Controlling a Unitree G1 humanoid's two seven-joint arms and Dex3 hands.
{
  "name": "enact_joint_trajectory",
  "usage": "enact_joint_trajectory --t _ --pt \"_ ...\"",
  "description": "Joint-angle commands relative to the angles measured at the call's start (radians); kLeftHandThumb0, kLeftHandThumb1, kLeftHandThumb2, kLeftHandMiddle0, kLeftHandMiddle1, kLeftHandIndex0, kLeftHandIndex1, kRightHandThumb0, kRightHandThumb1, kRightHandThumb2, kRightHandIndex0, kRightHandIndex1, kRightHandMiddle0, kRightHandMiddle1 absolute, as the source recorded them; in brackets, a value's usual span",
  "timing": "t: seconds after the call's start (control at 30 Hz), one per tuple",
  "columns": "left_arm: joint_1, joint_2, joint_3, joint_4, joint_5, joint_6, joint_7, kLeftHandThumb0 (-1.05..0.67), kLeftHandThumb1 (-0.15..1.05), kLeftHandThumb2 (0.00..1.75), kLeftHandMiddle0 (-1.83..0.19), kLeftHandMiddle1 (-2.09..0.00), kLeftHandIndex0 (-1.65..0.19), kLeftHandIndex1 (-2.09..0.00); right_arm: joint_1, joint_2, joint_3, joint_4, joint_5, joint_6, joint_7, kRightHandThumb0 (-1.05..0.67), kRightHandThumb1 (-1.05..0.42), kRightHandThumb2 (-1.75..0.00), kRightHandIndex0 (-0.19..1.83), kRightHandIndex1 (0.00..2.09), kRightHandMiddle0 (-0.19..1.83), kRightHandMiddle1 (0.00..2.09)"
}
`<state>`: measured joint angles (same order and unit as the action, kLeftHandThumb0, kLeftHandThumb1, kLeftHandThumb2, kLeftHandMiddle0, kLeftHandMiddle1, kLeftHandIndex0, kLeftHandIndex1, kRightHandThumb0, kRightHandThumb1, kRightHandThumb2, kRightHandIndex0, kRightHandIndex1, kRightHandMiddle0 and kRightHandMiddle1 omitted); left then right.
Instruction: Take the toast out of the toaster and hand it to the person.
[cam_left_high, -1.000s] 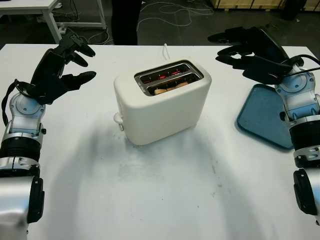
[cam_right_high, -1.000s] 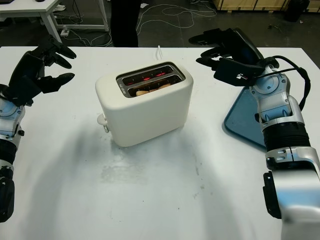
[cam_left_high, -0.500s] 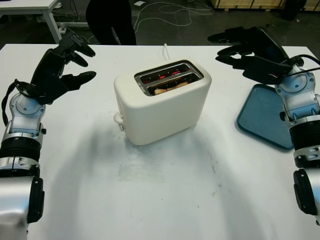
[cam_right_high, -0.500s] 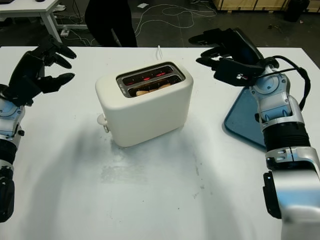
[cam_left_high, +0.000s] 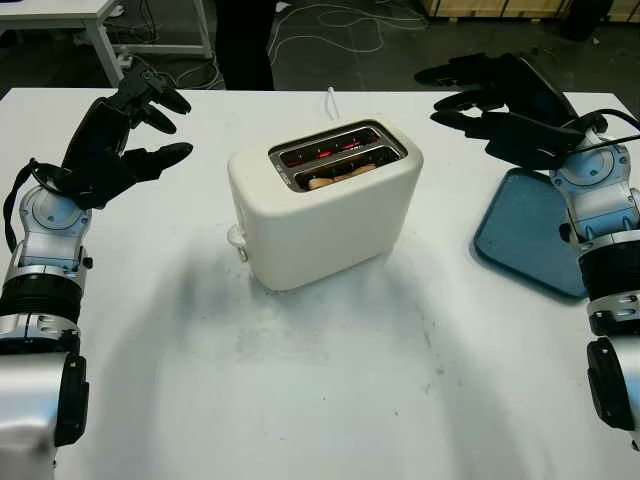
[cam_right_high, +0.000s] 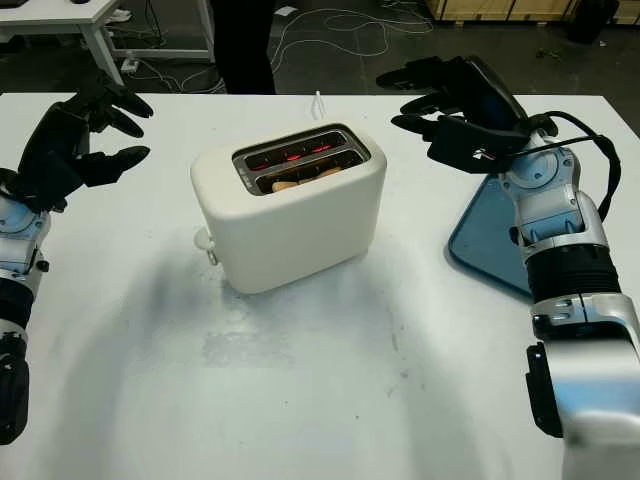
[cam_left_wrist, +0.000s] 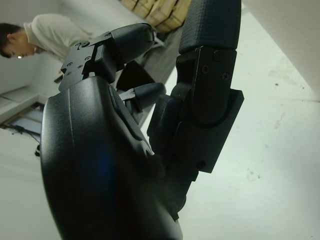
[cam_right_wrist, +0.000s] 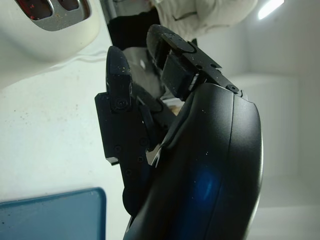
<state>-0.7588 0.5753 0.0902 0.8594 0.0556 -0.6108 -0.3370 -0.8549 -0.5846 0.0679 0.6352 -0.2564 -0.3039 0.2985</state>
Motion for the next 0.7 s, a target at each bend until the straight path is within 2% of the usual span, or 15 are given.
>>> enact_joint_trajectory --t 0.0,0.67 --pt "-0.014 0.001 -0.001 0.004 -0.001 -0.009 0.0 -1.05 0.92 0.27 -0.04 -1.66 -0.08 -1.53 0.005 -0.003 -0.006 0.006 0.007 -0.001 0.002 -0.35 -0.92 -0.24 0.94 0.01 0.75 0.0" --pt "-0.018 -0.002 -0.002 0.0 0.0 -0.002 0.002 -1.05 0.92 0.28 -0.05 -1.65 -0.08 -1.51 0.0 -0.003 -0.007 0.023 0.007 -0.018 -0.004 -0.36 -0.92 -0.23 0.95 0.01 0.76 0.0"
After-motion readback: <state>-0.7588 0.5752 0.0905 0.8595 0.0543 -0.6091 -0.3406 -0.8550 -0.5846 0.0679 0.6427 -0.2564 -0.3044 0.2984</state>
